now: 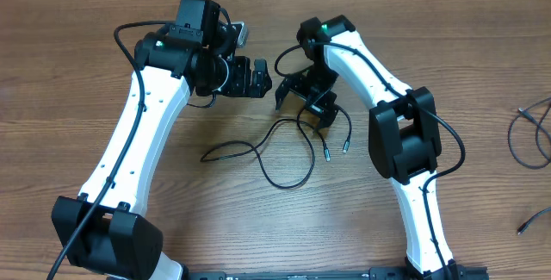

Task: Untangle cables
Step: 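Lower the right gripper onto the remaining black cable at center, then grasp the remaining cable with the right gripper and lift it rightward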

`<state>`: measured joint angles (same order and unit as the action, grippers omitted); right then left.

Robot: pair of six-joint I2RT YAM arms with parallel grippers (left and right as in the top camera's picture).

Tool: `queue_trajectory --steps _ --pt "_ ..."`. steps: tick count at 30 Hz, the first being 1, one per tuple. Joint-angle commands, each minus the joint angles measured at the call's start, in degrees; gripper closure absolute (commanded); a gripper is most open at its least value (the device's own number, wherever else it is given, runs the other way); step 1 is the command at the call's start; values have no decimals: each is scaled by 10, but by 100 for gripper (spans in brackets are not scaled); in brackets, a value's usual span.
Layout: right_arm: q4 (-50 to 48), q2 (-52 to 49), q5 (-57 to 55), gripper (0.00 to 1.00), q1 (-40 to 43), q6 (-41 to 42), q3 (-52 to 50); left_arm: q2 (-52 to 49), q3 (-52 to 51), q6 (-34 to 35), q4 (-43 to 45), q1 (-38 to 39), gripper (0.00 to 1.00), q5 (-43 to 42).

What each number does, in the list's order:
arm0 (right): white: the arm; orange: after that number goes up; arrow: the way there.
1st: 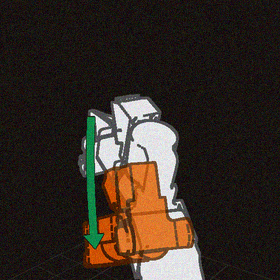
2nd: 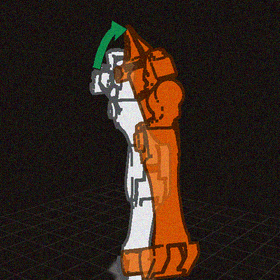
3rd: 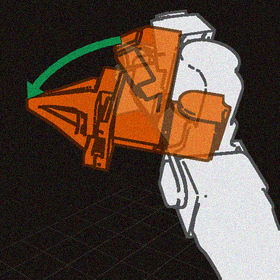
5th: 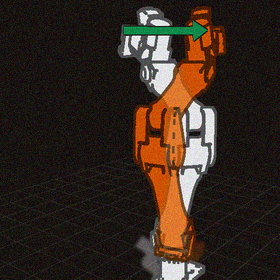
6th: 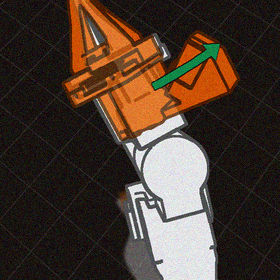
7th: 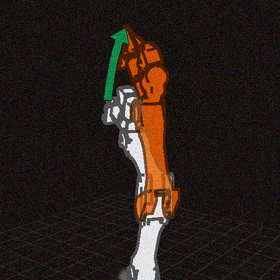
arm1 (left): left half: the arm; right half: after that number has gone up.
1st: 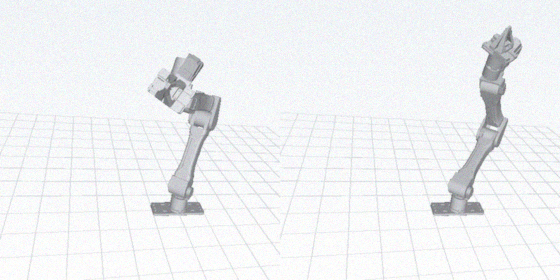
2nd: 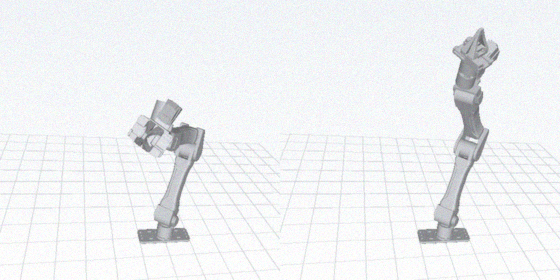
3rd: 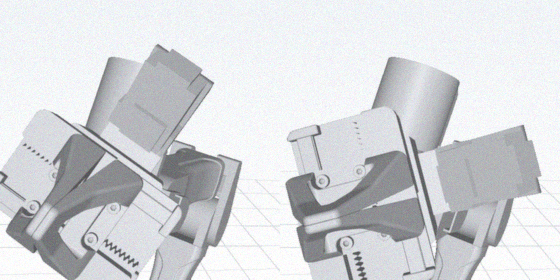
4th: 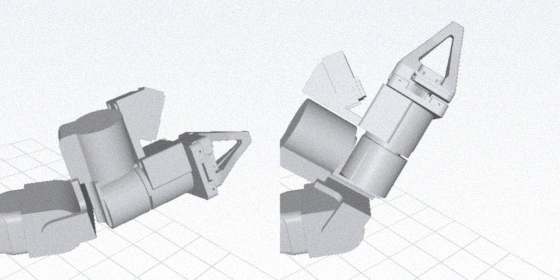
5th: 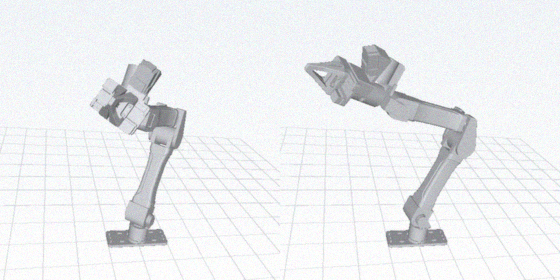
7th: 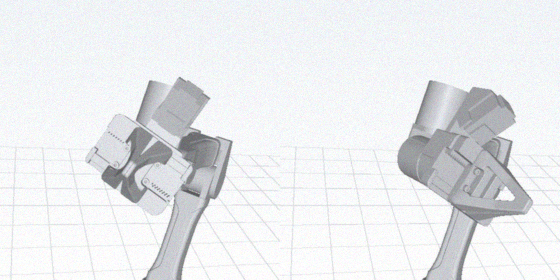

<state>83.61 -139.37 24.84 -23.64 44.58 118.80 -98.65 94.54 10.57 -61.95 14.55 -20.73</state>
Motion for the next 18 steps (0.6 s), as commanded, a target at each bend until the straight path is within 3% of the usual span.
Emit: queue_trajectory --steps 1,14,18 --pt "-12 0 10 0 -4 6 -36 -6 8 -2 1 2 0 4" --pt "-44 0 48 1 -4 6 -73 -6 8 -2 1 2 0 4" --pt "-51 0 49 17 -4 6 -73 -6 8 -2 1 2 0 4"
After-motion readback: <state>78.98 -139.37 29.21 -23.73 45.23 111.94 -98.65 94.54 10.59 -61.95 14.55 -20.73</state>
